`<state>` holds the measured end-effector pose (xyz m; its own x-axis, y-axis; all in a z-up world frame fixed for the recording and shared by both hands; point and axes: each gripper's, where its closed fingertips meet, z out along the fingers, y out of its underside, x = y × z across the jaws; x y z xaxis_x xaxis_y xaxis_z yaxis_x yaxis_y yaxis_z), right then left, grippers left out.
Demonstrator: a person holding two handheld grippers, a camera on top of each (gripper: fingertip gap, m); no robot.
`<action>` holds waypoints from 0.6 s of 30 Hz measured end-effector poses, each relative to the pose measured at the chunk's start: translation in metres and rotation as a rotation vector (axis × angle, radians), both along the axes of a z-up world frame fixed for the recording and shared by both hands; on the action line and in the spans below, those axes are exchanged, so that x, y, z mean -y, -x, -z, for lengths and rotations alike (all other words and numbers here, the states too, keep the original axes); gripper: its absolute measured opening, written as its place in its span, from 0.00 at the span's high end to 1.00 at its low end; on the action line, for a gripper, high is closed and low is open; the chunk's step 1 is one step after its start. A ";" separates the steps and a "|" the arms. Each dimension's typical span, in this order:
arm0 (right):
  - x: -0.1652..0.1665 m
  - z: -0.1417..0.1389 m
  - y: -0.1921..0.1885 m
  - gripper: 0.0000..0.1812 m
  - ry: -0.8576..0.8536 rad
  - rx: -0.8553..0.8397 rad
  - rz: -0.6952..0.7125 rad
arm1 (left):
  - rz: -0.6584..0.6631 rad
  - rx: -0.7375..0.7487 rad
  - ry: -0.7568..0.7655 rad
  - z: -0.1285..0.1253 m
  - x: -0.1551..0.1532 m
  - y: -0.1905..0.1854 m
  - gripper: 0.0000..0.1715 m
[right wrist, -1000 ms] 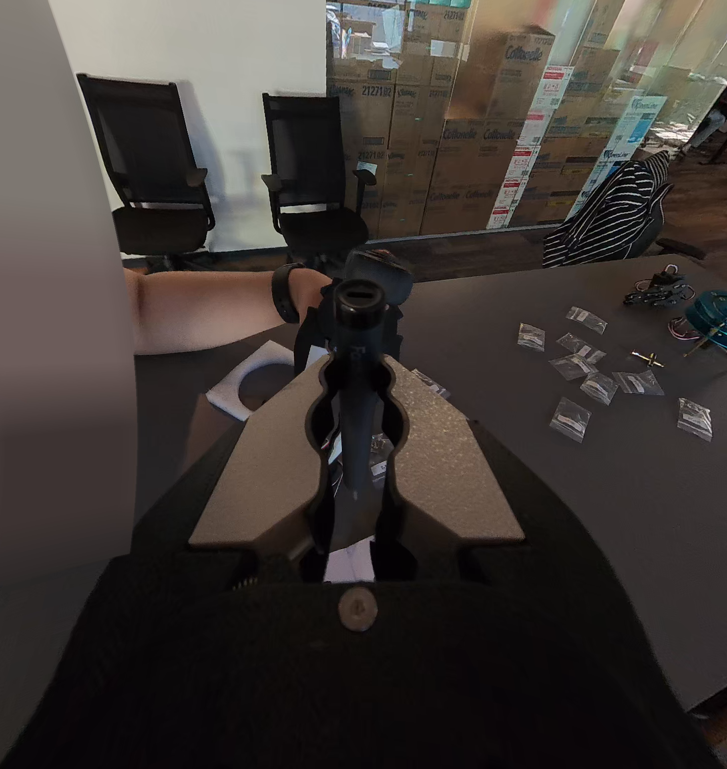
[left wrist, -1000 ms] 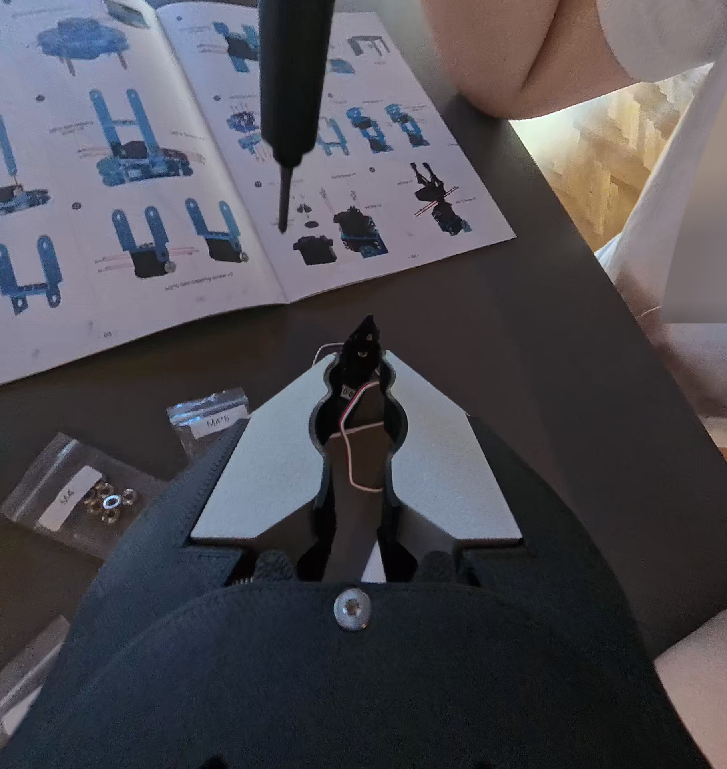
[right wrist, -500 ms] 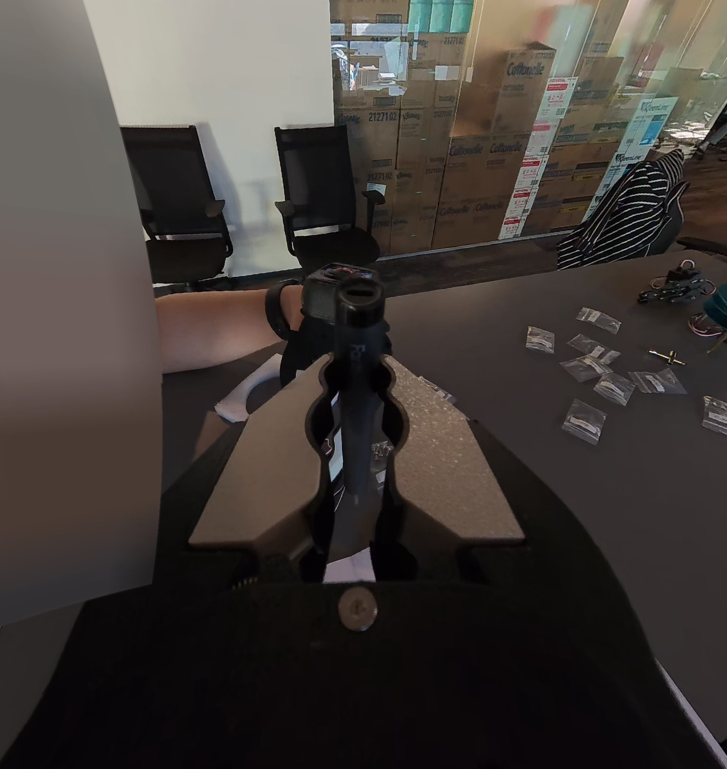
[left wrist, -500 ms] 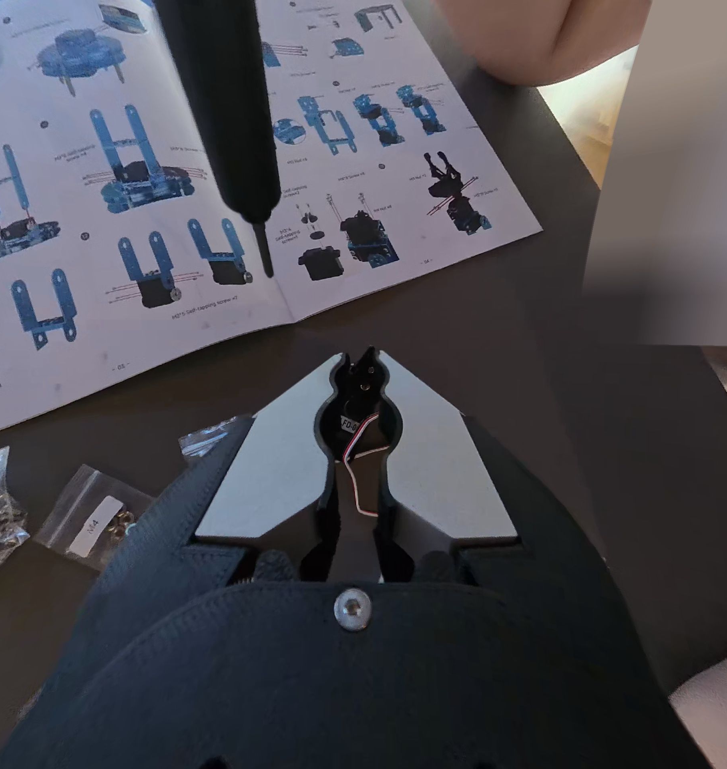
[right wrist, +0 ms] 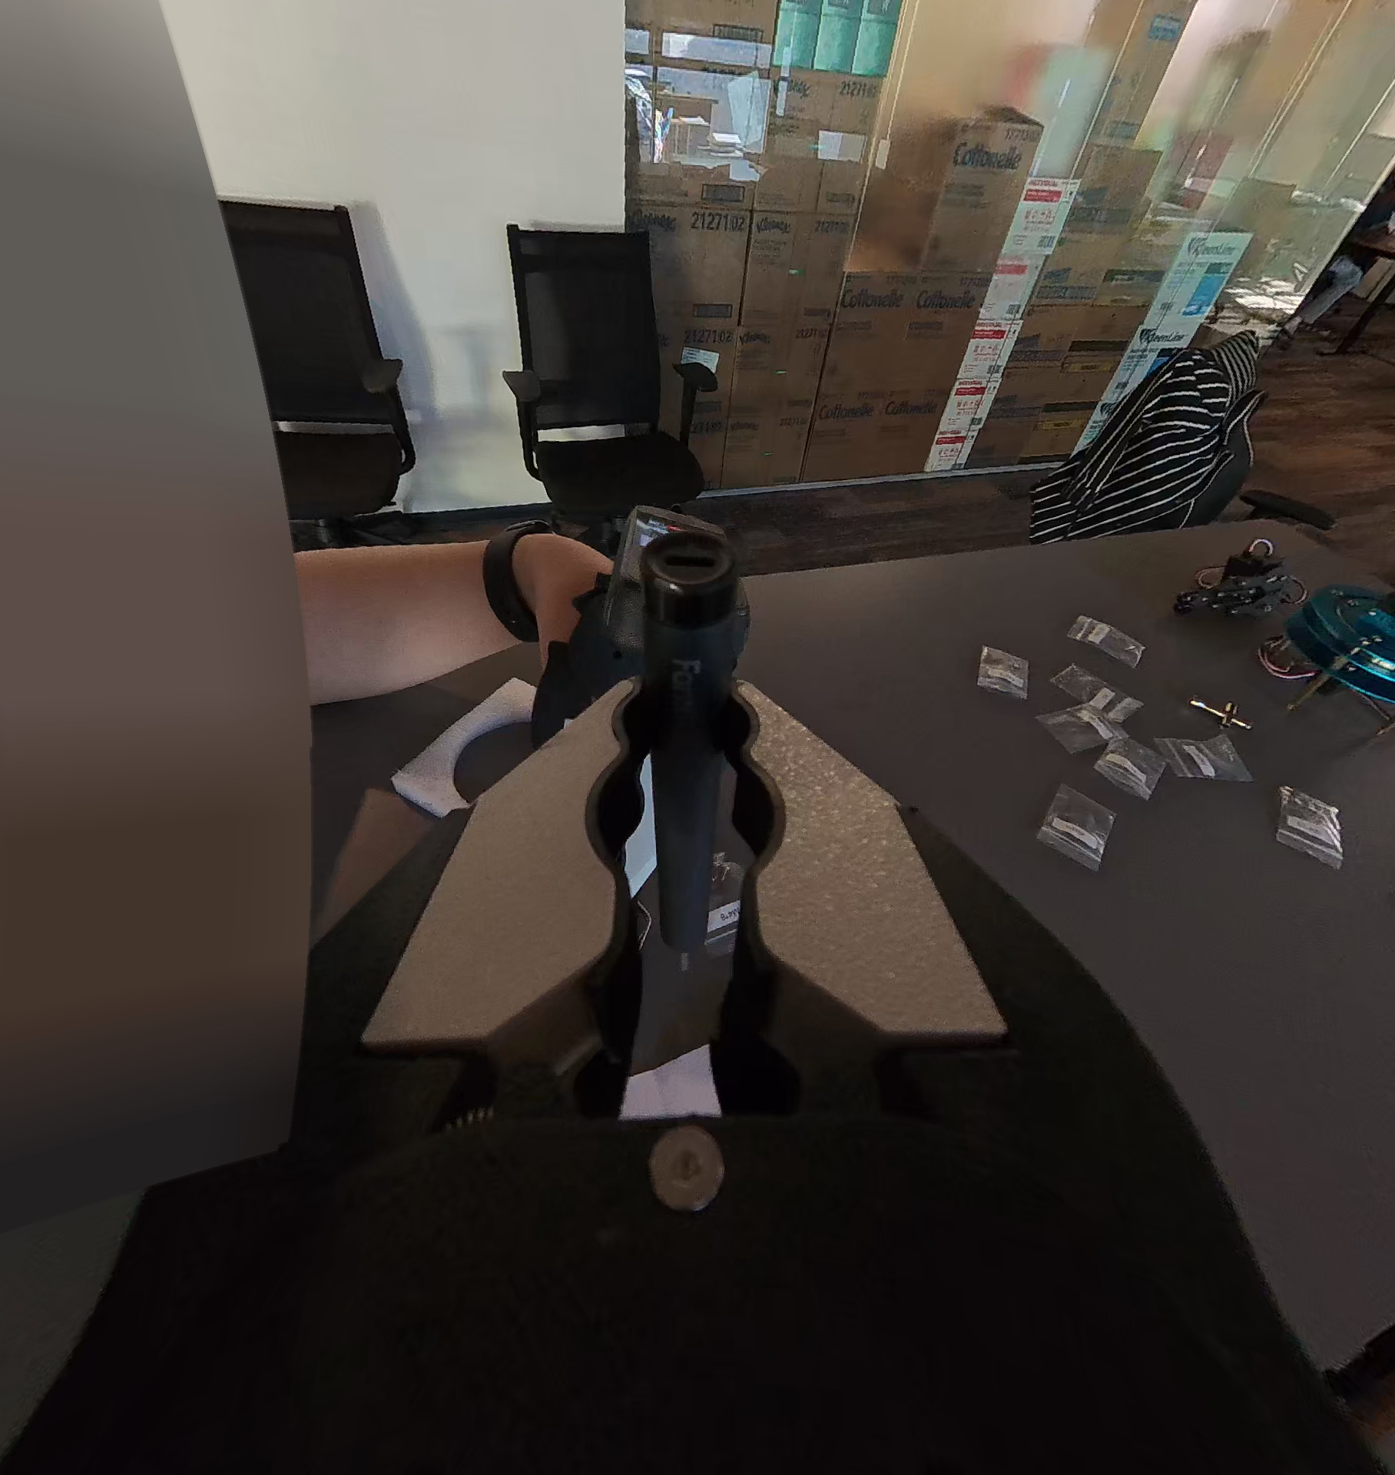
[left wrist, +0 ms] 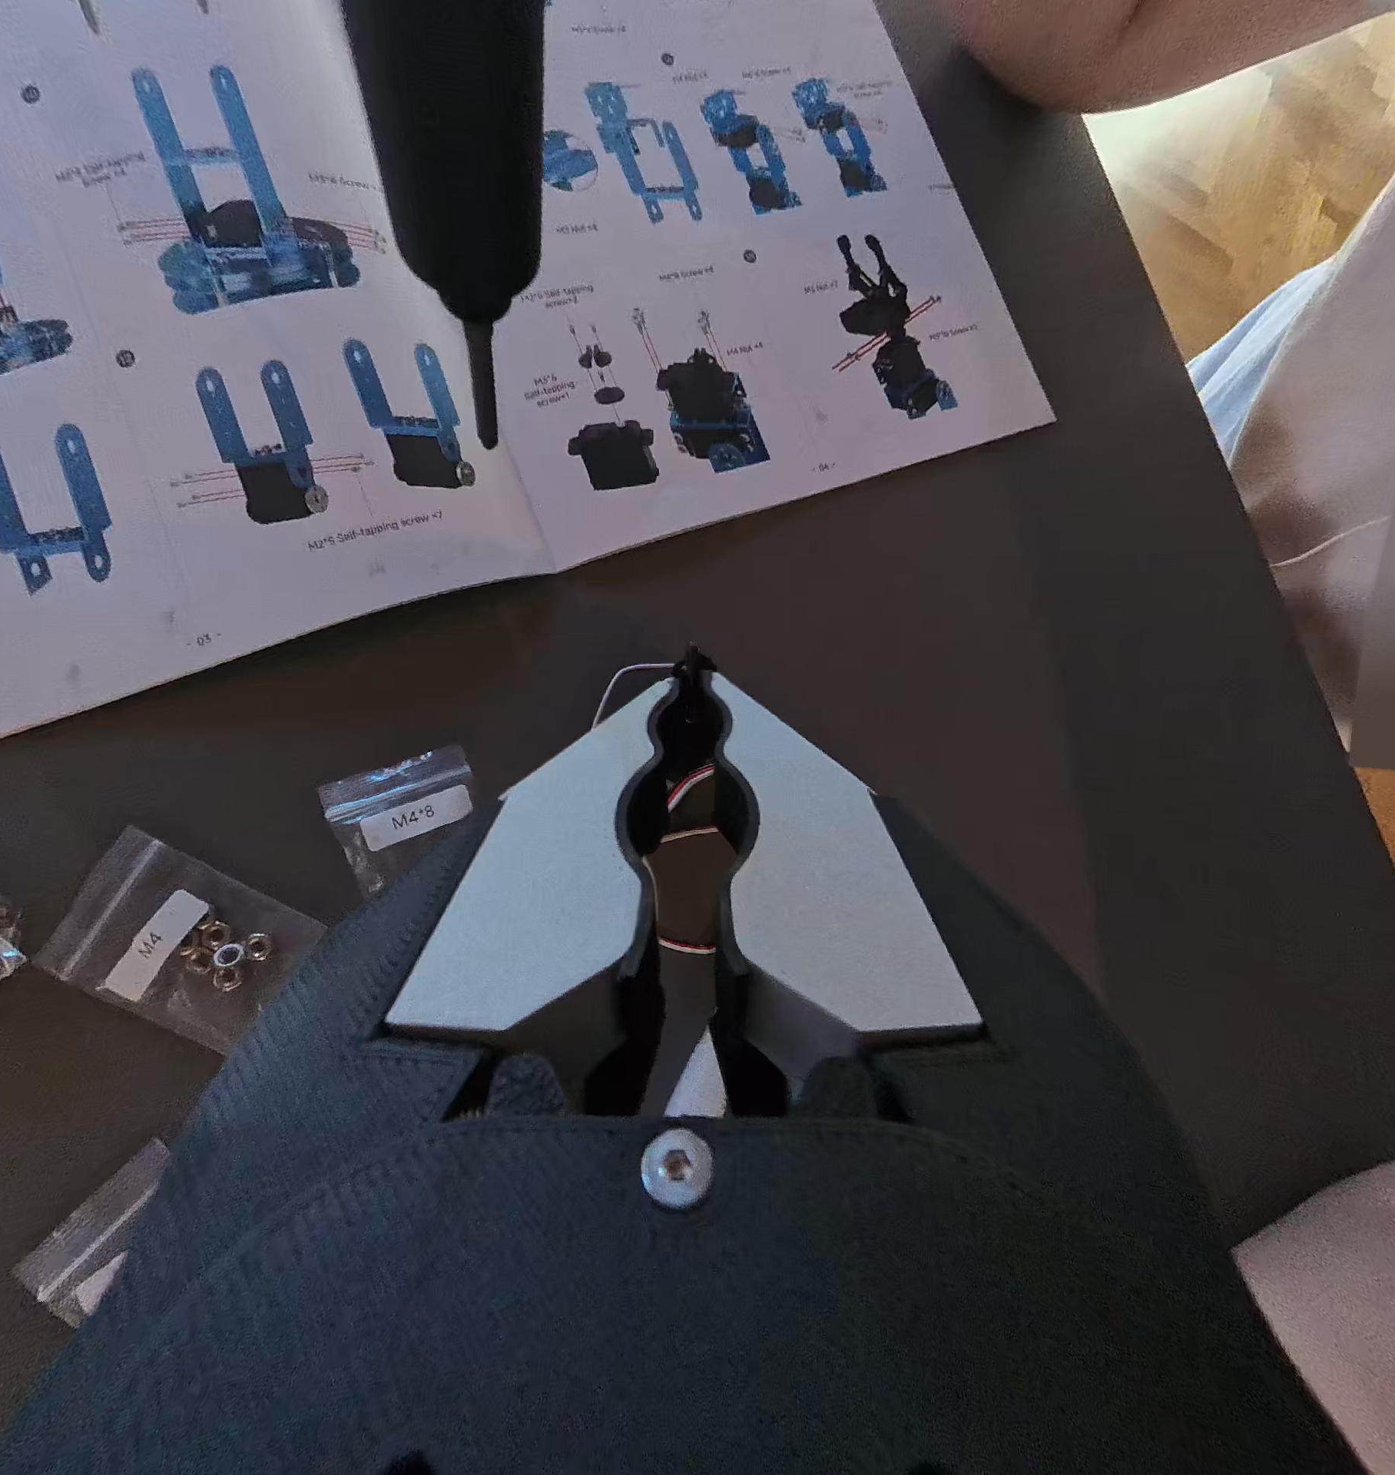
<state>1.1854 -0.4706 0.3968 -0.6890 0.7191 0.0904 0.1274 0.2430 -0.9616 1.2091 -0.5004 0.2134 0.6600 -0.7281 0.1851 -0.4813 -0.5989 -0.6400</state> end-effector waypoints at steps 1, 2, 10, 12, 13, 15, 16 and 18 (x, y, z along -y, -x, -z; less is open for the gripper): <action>0.000 -0.001 -0.001 0.92 -0.002 -0.005 0.001 | -0.002 -0.007 0.001 -0.001 0.000 0.000 0.99; 0.000 -0.002 -0.001 0.92 -0.002 -0.007 0.001 | -0.003 -0.021 0.000 -0.001 0.001 0.000 1.00; 0.000 -0.004 -0.003 0.91 -0.041 -0.023 0.019 | -0.157 -0.098 0.003 0.000 -0.005 0.002 1.00; -0.001 -0.006 -0.003 0.91 -0.029 -0.029 0.024 | -0.214 -0.135 -0.004 0.000 -0.007 0.004 1.00; 0.000 -0.006 -0.003 0.91 -0.018 -0.028 0.021 | -0.238 -0.149 -0.008 0.000 -0.007 0.005 1.00; 0.001 -0.007 -0.001 0.91 0.022 -0.020 0.012 | -0.299 -0.161 -0.022 0.000 -0.006 0.005 1.00; 0.003 -0.006 0.000 0.91 0.041 -0.013 0.004 | -0.335 -0.157 -0.028 0.000 -0.005 0.005 1.00; 0.007 -0.002 -0.001 0.91 0.064 0.000 -0.024 | -0.423 -0.156 -0.047 0.000 -0.003 0.008 1.00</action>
